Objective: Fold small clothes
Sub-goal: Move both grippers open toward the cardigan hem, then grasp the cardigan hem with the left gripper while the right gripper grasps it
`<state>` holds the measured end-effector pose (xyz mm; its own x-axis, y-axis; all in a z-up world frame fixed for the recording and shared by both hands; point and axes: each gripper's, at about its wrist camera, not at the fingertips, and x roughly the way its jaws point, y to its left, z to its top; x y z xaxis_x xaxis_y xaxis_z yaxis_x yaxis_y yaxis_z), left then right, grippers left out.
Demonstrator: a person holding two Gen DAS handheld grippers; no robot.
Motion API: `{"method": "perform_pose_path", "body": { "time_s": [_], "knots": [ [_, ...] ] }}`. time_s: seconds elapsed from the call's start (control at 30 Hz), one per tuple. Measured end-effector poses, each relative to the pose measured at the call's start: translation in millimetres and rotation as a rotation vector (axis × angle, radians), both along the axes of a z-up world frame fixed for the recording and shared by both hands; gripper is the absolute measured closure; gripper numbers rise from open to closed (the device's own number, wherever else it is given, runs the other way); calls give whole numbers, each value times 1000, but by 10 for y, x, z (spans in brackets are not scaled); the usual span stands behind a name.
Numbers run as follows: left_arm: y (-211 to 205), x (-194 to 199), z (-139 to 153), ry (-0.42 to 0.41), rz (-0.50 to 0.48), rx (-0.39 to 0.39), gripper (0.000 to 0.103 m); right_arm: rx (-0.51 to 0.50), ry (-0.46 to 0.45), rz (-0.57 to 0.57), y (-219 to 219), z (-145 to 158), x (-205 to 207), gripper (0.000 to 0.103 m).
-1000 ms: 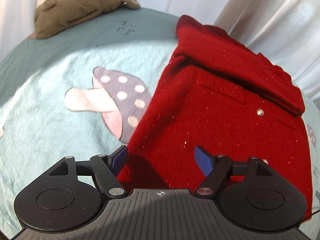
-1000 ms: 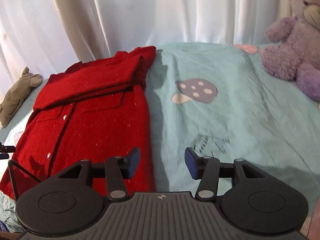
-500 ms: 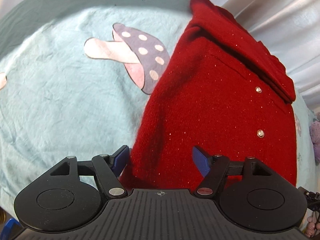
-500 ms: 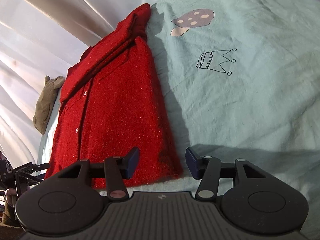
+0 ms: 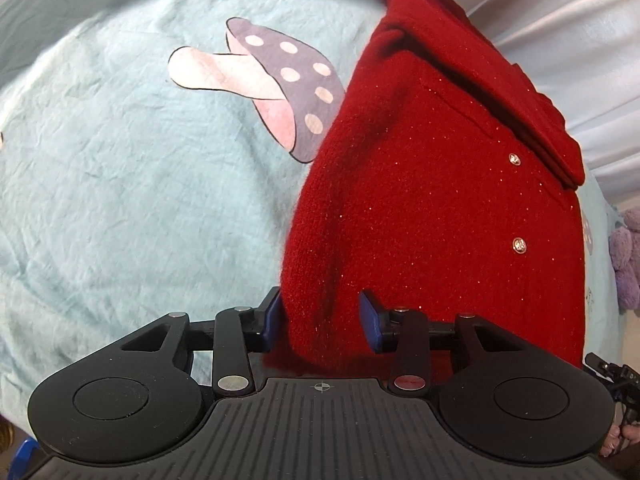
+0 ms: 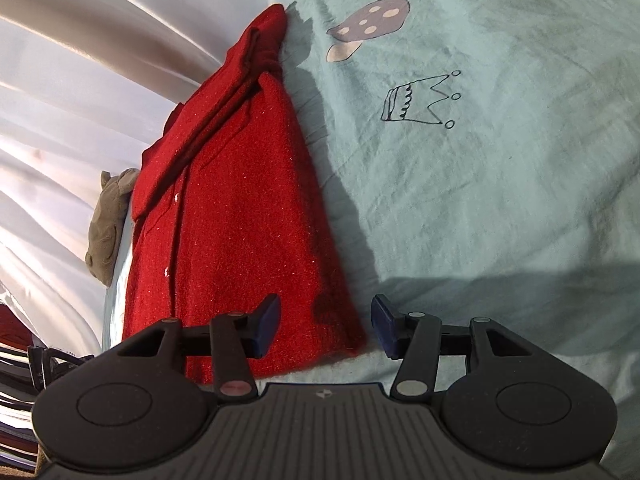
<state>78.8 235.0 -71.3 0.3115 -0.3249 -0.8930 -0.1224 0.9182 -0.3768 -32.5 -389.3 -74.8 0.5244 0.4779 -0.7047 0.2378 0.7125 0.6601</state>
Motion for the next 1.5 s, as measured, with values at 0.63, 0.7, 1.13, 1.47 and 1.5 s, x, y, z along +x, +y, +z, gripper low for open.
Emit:
{"method": "perform_pose_path", "body": {
  "time_s": [0.63,0.7,1.13,1.47,1.5],
  "knots": [
    [-28,57,2,30,-40,-163,87,-79,-14,126,427,26,218,86],
    [-40,99,152,-23,-37,-211,87,-97,-48,137,480,93,238,87],
    [-267,1188,804,-299,16,-205,87,-181,-318,16,449,739,1166,88],
    [-408,1616,350,-321,71,107,71,-294,-244,-103,420,400,1963,83],
    [-370,1563,369,-352,83,103,68,-285,-236,-118,393,369,1981,81]
  ]
}}
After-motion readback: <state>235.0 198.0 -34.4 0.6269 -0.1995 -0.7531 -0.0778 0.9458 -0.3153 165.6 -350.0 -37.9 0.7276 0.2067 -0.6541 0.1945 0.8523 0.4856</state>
